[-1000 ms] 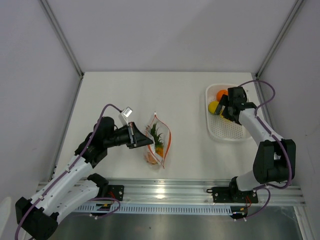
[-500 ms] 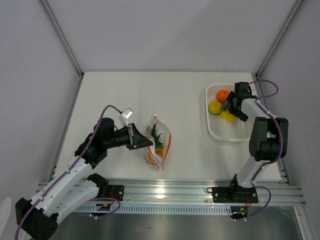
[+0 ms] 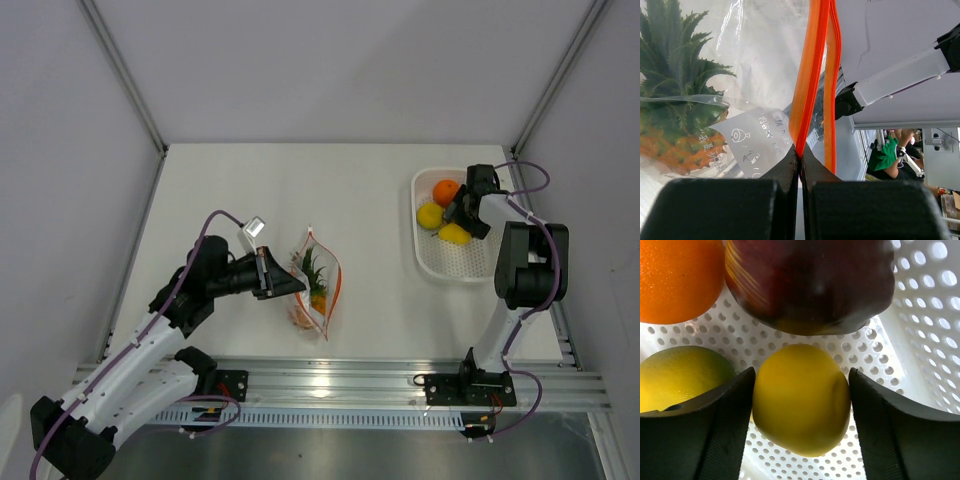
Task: Place the food in the zip-top bag and seal the zipper
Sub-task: Pick up the fake fruit from the bin.
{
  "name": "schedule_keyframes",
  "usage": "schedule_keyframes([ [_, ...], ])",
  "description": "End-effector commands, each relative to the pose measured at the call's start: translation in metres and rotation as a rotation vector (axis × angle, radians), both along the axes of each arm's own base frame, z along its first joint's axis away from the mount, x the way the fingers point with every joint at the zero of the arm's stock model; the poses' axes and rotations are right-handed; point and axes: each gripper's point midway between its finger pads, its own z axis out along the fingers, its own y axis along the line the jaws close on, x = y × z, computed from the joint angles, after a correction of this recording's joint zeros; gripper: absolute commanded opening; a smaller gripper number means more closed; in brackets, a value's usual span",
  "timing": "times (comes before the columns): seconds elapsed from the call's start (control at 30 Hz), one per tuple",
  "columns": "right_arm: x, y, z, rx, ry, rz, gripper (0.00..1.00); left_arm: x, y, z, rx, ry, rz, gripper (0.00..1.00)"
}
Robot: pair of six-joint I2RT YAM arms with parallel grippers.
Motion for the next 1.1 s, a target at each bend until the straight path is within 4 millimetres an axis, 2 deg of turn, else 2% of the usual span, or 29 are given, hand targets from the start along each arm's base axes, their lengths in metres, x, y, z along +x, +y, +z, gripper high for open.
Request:
schedule_keyframes([
  [0.0,0.016,-0.002,0.013,-0.001,-0.056,0.003,0.72,-0.004,0.001,0.001,-0.008,-0.009,-0.016,0.01],
  [0.07,0.014,-0.002,0.015,-0.002,-0.062,0.007,0.56,-0.005,0.001,0.000,-0.007,-0.005,-0.017,0.01],
  [0.1,0.013,-0.002,0.020,-0.003,-0.069,0.008,0.44,-0.005,0.001,-0.001,-0.007,-0.003,-0.016,0.01],
  [0.17,0.011,-0.001,0.030,0.001,-0.086,0.009,0.37,-0.005,0.001,0.000,-0.010,-0.002,-0.015,0.00],
  [0.2,0.009,0.000,0.032,0.001,-0.087,0.009,0.28,-0.005,0.001,0.000,-0.010,-0.002,-0.015,0.00],
  [0.3,0.004,-0.001,0.048,-0.007,-0.105,0.010,0.14,-0.004,0.001,0.002,-0.012,-0.004,-0.015,0.00],
  [0.37,0.001,-0.001,0.059,-0.009,-0.122,0.012,0.09,-0.004,0.000,0.001,-0.011,-0.001,-0.016,0.01],
  [0.4,-0.001,-0.001,0.072,-0.011,-0.142,0.015,0.04,-0.004,0.000,0.001,-0.010,-0.002,-0.017,0.01],
  [0.5,-0.008,0.007,0.093,0.013,-0.176,0.047,0.00,-0.003,0.000,0.000,-0.010,0.004,-0.014,0.01],
  [0.53,-0.010,0.013,0.111,0.027,-0.219,0.070,0.00,-0.003,0.000,-0.001,-0.009,0.008,-0.012,0.01],
  [0.57,-0.012,0.018,0.120,0.042,-0.241,0.095,0.00,-0.003,0.000,-0.001,-0.009,0.008,-0.012,0.01],
  [0.6,-0.013,0.032,0.129,0.085,-0.267,0.146,0.00,-0.002,0.000,0.000,-0.011,0.006,-0.012,0.01],
  [0.63,-0.018,0.043,0.149,0.092,-0.316,0.189,0.00,-0.001,-0.001,0.000,-0.013,0.008,-0.011,0.01],
  [0.7,-0.024,0.064,0.170,0.133,-0.370,0.271,0.00,-0.001,-0.002,0.001,-0.014,0.007,-0.014,0.00],
  [0.77,-0.039,0.107,0.200,0.173,-0.446,0.425,0.00,-0.001,-0.002,0.000,-0.013,0.014,-0.013,0.01],
  [0.83,-0.052,0.137,0.222,0.188,-0.504,0.536,0.00,0.000,-0.002,-0.001,-0.011,0.018,-0.011,0.01],
  [0.87,-0.068,0.162,0.241,0.185,-0.554,0.628,0.00,0.000,-0.003,0.000,-0.012,0.018,-0.012,0.00],
  [0.9,-0.076,0.176,0.252,0.184,-0.590,0.677,0.00,0.000,-0.003,-0.001,-0.012,0.021,-0.012,0.01],
  [0.93,-0.095,0.200,0.270,0.184,-0.645,0.769,0.00,0.001,-0.003,-0.002,-0.011,0.023,-0.010,0.01],
  [1.07,-0.134,0.242,0.296,0.187,-0.737,0.947,0.00,0.001,-0.003,-0.001,-0.012,0.025,-0.006,0.01],
])
